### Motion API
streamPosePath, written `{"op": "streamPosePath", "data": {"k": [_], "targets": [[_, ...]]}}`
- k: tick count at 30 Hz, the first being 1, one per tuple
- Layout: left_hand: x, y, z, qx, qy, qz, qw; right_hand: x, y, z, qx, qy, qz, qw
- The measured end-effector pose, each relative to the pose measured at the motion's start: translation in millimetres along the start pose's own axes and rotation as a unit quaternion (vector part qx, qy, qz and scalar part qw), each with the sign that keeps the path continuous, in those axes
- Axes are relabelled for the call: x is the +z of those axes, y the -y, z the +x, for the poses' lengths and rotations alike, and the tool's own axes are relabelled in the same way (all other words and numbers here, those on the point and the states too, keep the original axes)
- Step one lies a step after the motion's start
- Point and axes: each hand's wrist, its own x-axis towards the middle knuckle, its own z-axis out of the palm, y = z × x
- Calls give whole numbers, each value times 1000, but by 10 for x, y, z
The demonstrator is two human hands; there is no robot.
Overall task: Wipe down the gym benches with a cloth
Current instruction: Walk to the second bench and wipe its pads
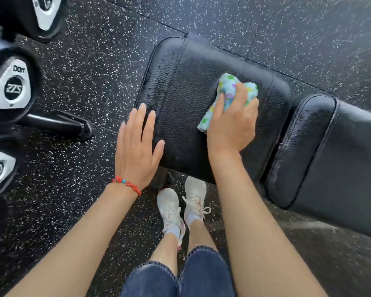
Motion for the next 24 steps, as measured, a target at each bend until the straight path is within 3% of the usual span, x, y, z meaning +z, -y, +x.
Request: {"op": "streamPosePath", "data": {"k": [4,8,13,18,24], "targets": [[25,3,-2,3,-4,2,1000,243,551,40,-139,20,8,990],[3,-18,0,4,-1,1,1000,172,246,172,-206,10,-14,978],[2,-23,2,2,0,-5,1000,-98,-530,247,-134,-53,-99,985],[1,-4,-5,7,-8,-19,1000,-124,-390,-69,-53,-36,-83,994],[-25,162,-9,65,0,-35,997,-96,28,-835,-120,8,-68,990]]}}
